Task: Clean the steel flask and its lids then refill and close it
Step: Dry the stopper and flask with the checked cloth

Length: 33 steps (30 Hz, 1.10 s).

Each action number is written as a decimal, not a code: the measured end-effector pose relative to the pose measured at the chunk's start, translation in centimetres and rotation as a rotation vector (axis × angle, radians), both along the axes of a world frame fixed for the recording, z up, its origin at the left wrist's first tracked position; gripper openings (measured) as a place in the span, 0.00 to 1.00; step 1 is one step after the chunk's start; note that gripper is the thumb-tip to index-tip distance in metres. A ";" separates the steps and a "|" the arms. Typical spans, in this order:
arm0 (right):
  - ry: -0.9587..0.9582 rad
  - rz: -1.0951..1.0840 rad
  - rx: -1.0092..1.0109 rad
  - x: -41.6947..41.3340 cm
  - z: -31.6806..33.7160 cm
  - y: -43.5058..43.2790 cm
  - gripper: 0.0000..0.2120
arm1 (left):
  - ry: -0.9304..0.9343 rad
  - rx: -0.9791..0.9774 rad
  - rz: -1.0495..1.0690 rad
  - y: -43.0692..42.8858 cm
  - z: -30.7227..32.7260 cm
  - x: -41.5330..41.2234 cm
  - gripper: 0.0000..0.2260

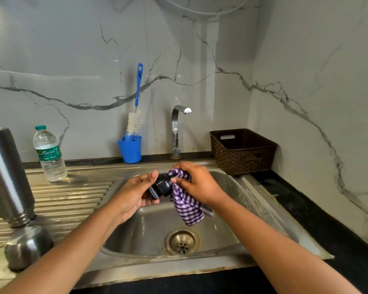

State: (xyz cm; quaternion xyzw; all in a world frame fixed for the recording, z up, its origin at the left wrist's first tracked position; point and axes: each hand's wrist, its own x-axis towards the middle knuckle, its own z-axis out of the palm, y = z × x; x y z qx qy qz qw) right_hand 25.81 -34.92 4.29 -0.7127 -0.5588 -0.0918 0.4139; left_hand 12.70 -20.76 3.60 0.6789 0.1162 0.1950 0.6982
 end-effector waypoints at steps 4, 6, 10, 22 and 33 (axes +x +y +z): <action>0.016 -0.132 0.080 0.5 0.5 -0.3 0.11 | -0.110 -0.027 -0.045 -0.1 0.2 -0.1 0.45; 0.022 -0.168 0.076 0.8 0.6 -0.5 0.12 | -0.133 -0.014 -0.032 0.0 0.0 -0.2 0.44; -0.003 -0.192 0.057 0.2 0.2 0.0 0.12 | -0.143 0.013 0.068 -0.1 -0.6 0.0 0.25; 0.369 -0.116 0.180 1.1 0.3 -0.5 0.13 | -0.175 0.050 0.188 0.0 -0.8 0.5 0.13; 0.294 -0.170 0.207 -1.3 -1.2 1.9 0.14 | -0.236 0.204 0.131 -0.5 -1.7 0.7 0.16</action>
